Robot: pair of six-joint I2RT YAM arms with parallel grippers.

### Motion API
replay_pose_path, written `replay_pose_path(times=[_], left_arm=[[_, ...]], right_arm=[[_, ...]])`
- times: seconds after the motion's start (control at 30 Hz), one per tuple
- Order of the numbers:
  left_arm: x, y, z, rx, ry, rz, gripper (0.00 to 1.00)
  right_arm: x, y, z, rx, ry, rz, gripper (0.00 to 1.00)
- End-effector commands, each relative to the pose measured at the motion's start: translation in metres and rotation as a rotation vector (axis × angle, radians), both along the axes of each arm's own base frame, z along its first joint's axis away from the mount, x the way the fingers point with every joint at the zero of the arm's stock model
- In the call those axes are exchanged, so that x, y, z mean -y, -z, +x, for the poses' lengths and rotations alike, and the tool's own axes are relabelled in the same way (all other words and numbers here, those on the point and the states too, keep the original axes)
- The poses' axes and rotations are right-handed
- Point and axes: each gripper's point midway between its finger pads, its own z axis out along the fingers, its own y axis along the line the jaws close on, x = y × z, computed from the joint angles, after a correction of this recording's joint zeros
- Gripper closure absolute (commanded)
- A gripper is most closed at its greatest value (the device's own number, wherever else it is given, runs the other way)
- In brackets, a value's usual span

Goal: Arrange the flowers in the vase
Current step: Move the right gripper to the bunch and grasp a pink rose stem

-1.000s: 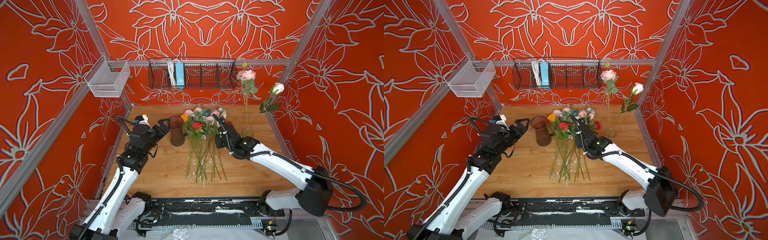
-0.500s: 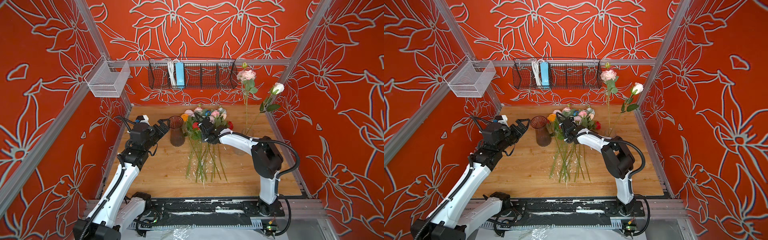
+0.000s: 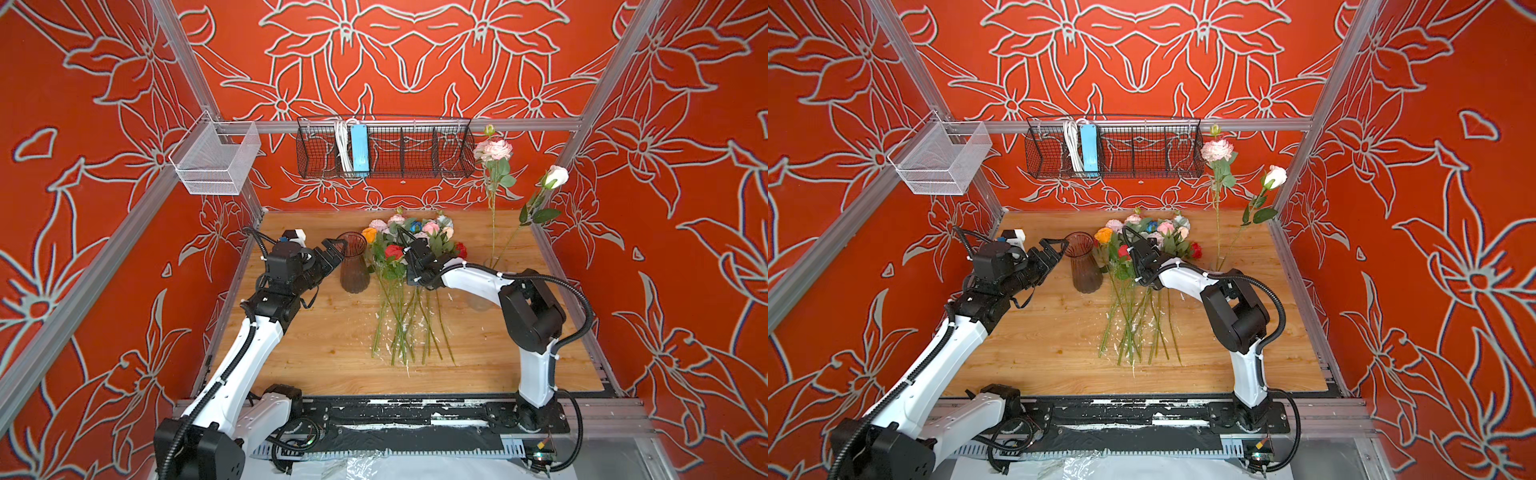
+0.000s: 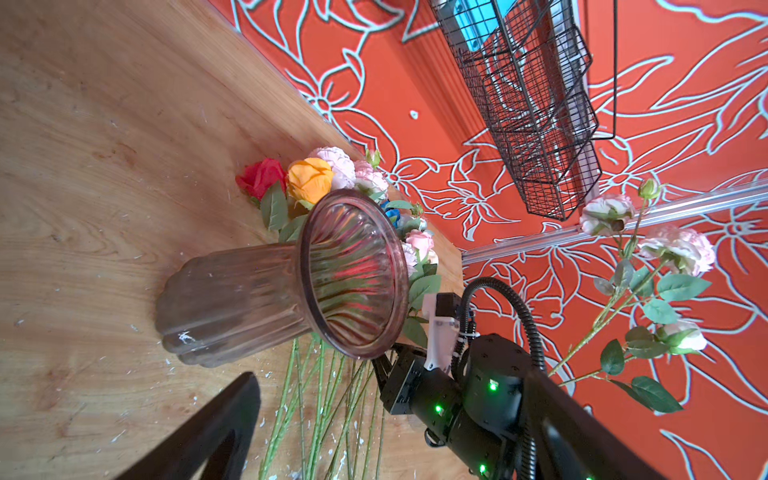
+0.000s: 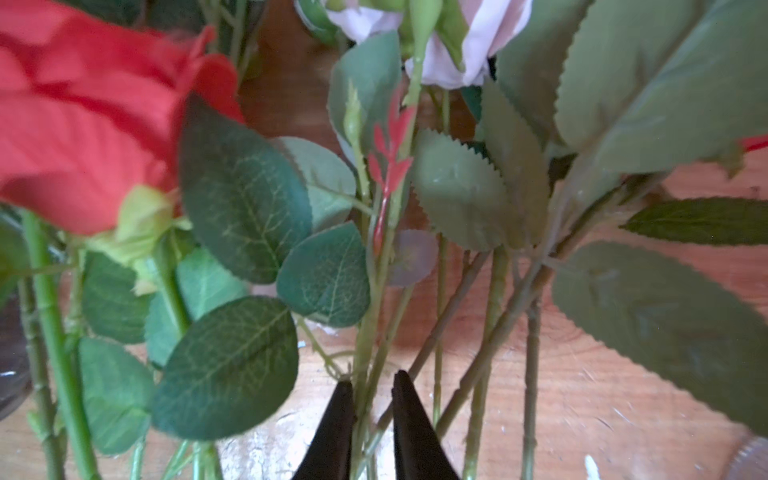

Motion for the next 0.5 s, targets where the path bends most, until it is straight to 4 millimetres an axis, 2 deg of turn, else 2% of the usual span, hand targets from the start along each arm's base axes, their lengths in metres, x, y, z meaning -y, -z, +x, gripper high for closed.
replay_pose_path(times=[0.0,0.2,0.47], left_arm=[[0.0,-0.017,0.002,0.053,0.007,-0.01,0.01],[0.003,-0.014,0.004,0.039,0.021,-0.023,0.01],[0.008,-0.018,0.003,0.043,0.049,-0.039,0.01]], right_arm=[[-0.004,0.011,0.003,-0.028,0.016,0.065,0.79],[-0.004,0.023,0.002,-0.055,0.037,0.125,0.78],[-0.004,0.018,0.001,-0.06,0.053,0.189,0.78]])
